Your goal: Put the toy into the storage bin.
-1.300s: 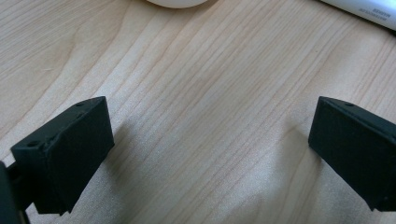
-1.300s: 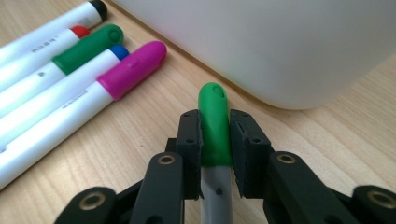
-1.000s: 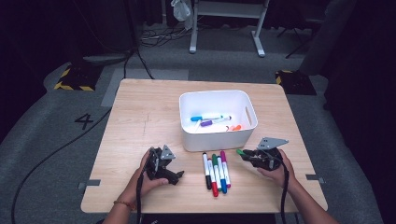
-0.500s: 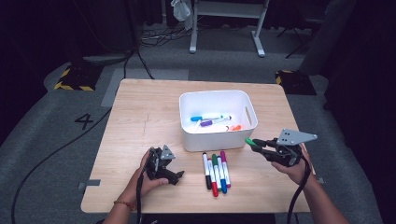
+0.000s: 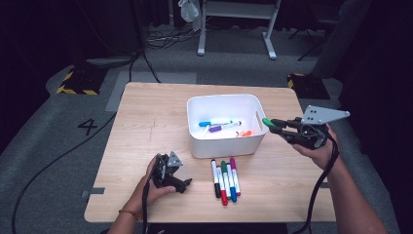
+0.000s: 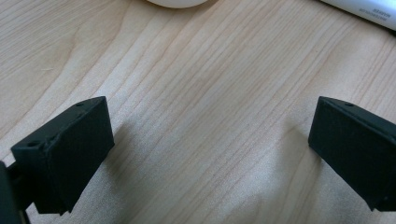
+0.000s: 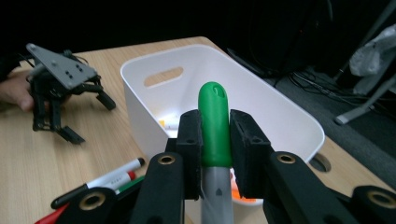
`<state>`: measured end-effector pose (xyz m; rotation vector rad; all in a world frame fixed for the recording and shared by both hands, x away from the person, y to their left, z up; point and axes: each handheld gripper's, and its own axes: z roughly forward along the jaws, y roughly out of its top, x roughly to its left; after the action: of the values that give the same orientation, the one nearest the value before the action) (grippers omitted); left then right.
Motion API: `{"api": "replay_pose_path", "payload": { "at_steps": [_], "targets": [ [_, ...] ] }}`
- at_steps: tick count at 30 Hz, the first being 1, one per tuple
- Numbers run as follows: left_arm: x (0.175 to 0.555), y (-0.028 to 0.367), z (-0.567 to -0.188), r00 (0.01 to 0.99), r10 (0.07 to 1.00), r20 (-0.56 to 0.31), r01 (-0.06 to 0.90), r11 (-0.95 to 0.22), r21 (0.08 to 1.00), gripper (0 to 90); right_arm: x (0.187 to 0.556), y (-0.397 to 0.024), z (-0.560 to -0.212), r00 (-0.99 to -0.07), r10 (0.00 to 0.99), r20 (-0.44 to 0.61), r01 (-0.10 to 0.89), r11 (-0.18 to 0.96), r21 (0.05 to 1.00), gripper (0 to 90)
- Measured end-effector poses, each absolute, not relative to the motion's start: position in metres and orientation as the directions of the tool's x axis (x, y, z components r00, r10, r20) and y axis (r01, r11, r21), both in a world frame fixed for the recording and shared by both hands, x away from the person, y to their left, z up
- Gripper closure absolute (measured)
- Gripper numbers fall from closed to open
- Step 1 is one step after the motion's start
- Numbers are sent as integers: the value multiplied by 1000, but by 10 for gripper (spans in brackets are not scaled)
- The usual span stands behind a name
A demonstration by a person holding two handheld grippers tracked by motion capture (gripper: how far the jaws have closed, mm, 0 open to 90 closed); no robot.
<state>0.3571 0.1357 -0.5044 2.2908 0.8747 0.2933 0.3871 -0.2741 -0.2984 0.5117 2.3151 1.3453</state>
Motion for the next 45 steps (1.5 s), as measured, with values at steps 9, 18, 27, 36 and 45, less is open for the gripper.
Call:
{"api": "replay_pose_path", "payload": {
  "at_steps": [9, 18, 27, 36, 45],
  "targets": [
    [357, 136, -504, 752, 659, -23, 511, -560, 652, 1, 413, -251, -274, -879, 442, -182, 67, 490, 869, 753],
    [357, 136, -504, 751, 660, -24, 512, -559, 652, 1, 438, -218, -273, -892, 399, -211, 54, 558, 828, 753],
    [357, 136, -504, 751, 659, -24, 512, -560, 652, 1, 461, -189, -289, -911, 352, -217, 53, 622, 781, 753],
    [357, 136, -504, 751, 660, -24, 512, -559, 652, 1, 478, -164, -314, -931, 307, -197, 69, 679, 731, 753],
    [357, 136, -504, 751, 659, -24, 511, -559, 652, 1, 481, -149, -336, -951, 254, -175, 76, 743, 665, 753]
  ]
}}
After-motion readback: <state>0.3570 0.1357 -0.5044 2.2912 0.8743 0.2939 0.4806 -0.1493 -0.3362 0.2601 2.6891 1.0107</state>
